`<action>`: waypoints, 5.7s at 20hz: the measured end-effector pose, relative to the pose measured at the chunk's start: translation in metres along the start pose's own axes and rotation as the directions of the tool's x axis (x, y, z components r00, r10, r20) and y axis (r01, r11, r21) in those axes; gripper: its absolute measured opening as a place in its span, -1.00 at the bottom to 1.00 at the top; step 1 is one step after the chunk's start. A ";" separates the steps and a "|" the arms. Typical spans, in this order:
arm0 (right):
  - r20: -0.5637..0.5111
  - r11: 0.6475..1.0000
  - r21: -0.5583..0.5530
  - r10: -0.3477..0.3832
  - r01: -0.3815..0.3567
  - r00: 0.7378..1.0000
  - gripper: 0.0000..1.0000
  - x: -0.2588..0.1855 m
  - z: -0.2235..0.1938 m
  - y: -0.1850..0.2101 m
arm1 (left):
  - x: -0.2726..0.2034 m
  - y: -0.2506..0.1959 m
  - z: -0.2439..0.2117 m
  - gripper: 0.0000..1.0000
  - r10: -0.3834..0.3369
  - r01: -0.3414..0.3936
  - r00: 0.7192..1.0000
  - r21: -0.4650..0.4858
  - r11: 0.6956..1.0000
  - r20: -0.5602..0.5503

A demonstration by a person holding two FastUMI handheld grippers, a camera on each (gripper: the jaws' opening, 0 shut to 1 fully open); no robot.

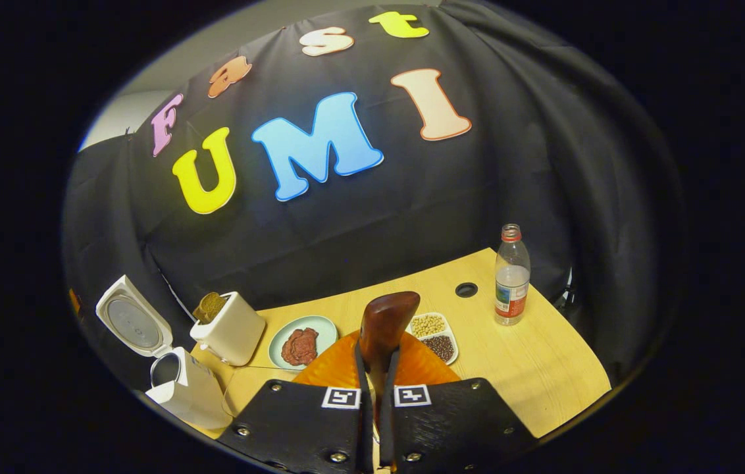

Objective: Close the left gripper, press the button to open the rice cooker; take a wooden spoon from the chopstick holder with the right hand, scoop a spoonful of rice and pour it into the rice cooker, then put the wooden spoon back into the chopstick holder.

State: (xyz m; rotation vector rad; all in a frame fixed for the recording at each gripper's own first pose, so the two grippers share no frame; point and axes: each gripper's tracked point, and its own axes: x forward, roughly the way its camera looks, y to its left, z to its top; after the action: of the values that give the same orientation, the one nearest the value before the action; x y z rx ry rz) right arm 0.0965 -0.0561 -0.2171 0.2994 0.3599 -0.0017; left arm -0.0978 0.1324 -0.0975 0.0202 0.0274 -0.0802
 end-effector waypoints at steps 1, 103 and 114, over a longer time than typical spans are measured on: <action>-0.007 1.000 0.002 -0.005 0.005 1.000 -0.91 0.004 -0.005 -0.002 | -0.002 0.003 0.000 0.92 0.007 -0.007 1.000 0.007 1.000 -0.003; 0.225 0.973 -0.214 0.131 -0.082 0.965 0.99 -0.099 0.085 0.104 | 0.001 0.245 -0.119 0.88 0.559 -0.570 0.812 -0.029 0.821 -0.167; 0.217 0.979 -0.185 0.123 -0.083 0.968 0.99 -0.102 0.082 0.098 | -0.020 0.214 -0.200 0.89 0.522 -0.553 0.791 -0.009 0.833 -0.318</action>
State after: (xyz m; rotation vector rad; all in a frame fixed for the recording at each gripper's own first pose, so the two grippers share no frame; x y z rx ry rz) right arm 0.0349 0.0086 -0.0809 0.1408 0.1147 0.0969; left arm -0.1060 0.3515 -0.2924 -0.0631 0.3354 0.5046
